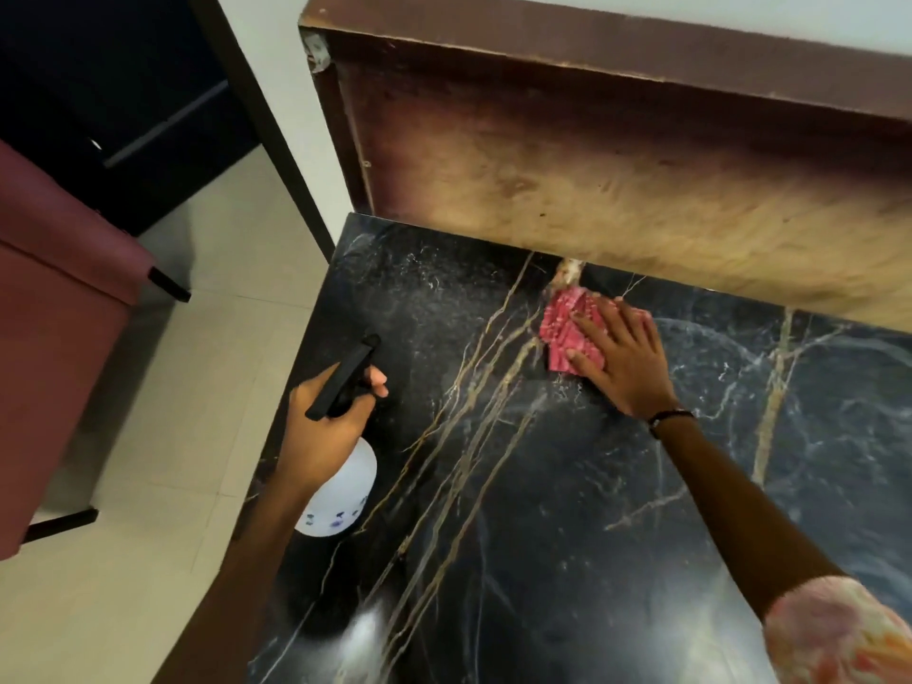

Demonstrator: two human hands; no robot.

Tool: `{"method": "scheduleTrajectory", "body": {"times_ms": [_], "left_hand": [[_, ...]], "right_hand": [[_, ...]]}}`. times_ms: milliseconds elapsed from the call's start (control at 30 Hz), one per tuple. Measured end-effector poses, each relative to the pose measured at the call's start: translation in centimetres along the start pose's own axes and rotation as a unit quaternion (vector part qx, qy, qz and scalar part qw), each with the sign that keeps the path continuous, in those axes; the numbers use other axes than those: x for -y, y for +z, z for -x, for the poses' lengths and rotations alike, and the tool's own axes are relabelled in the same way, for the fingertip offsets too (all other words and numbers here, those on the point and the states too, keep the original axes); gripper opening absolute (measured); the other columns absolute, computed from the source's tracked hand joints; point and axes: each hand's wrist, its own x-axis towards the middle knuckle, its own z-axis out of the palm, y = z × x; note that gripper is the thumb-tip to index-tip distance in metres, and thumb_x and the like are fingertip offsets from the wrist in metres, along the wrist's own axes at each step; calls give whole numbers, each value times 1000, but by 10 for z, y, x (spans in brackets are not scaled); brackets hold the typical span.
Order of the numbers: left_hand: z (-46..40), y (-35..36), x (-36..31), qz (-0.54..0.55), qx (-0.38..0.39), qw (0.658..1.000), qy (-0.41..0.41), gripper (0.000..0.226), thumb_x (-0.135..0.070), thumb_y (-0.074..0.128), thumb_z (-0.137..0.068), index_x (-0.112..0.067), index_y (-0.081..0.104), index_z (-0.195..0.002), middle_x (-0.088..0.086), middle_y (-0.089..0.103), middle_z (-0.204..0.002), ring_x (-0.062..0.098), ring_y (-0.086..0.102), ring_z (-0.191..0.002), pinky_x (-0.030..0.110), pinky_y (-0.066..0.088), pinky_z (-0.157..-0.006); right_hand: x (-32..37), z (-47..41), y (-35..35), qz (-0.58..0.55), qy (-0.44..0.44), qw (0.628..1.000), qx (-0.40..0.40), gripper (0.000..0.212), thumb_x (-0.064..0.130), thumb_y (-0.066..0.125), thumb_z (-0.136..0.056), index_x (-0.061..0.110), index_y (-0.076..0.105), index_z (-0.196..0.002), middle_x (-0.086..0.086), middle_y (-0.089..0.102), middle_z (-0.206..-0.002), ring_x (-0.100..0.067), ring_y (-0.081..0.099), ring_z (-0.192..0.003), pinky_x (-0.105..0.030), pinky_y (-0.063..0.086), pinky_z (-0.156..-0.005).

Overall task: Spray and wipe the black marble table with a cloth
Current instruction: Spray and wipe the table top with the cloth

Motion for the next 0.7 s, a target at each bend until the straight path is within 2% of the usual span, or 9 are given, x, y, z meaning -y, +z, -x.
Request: {"method": "scheduleTrajectory", "body": {"times_ms": [67,133,200,267,367,433,533,633,700], "left_hand": [[6,13,-4,23,1,1000,-16,21,13,49,-87,-1,64,-92,7,68,-80,0,53,-42,6,39,-46],[13,26,-7,40,-3,999,-25,20,12,48,-88,-1,64,-89,-2,67,-61,4,42,-33,15,34,-38],[21,40,-9,39,-11,999,-32,23,13,47,-88,-3,63,-83,-7,62,-47,5,38,-30,18,33,-39],[26,52,-11,29,-18,999,-33,26,13,47,-88,-5,60,-74,-9,60,-42,6,40,-30,17,35,-40],[29,63,-11,9,-22,999,-32,39,13,47,-88,-15,55,-61,-8,60,-42,7,41,-30,21,39,-44],[29,65,-9,7,-12,999,-32,34,12,49,-88,-14,60,-69,-8,63,-47,7,41,-30,22,37,-42],[33,66,-5,0,-19,999,-25,31,12,50,-87,-12,63,-75,-6,64,-50,5,48,-34,16,37,-39],[37,62,-2,-2,-17,1000,-20,22,12,50,-87,-3,65,-91,-11,64,-53,3,54,-40,15,39,-41],[40,58,0,-9,-17,1000,-23,28,12,50,-87,-11,67,-90,-10,67,-58,4,50,-36,19,40,-41]], "right_hand": [[-21,-13,-5,-15,73,997,-1,73,73,11,-89,33,31,-146,-5,27,-156,-31,22,-143,-53,15,-115],[-22,-38,-13,-36,120,992,6,76,73,13,-84,33,31,-147,-8,27,-156,-36,21,-143,-56,14,-114],[-8,-62,-19,-51,118,991,21,82,72,8,-79,33,25,-149,-10,20,-158,-39,13,-144,-58,7,-115],[15,-74,-20,-54,92,994,31,84,72,3,-77,35,19,-150,-9,12,-160,-38,5,-146,-58,-1,-115],[40,-66,-10,-48,42,998,16,75,69,11,-83,34,26,-148,-9,15,-159,-39,8,-145,-56,-6,-113],[47,-42,-2,-40,-12,999,0,65,65,23,-89,34,34,-145,-8,22,-157,-37,14,-145,-57,-1,-114],[27,6,9,-7,-84,996,-11,62,64,27,-92,35,31,-146,-5,22,-157,-31,13,-146,-57,9,-117],[-14,39,9,-6,-61,998,-16,65,69,17,-92,34,28,-146,-6,26,-156,-29,14,-146,-55,10,-117],[-30,35,4,-5,-2,1000,-9,69,72,9,-90,34,25,-147,-7,25,-157,-29,15,-146,-56,9,-117]]}}
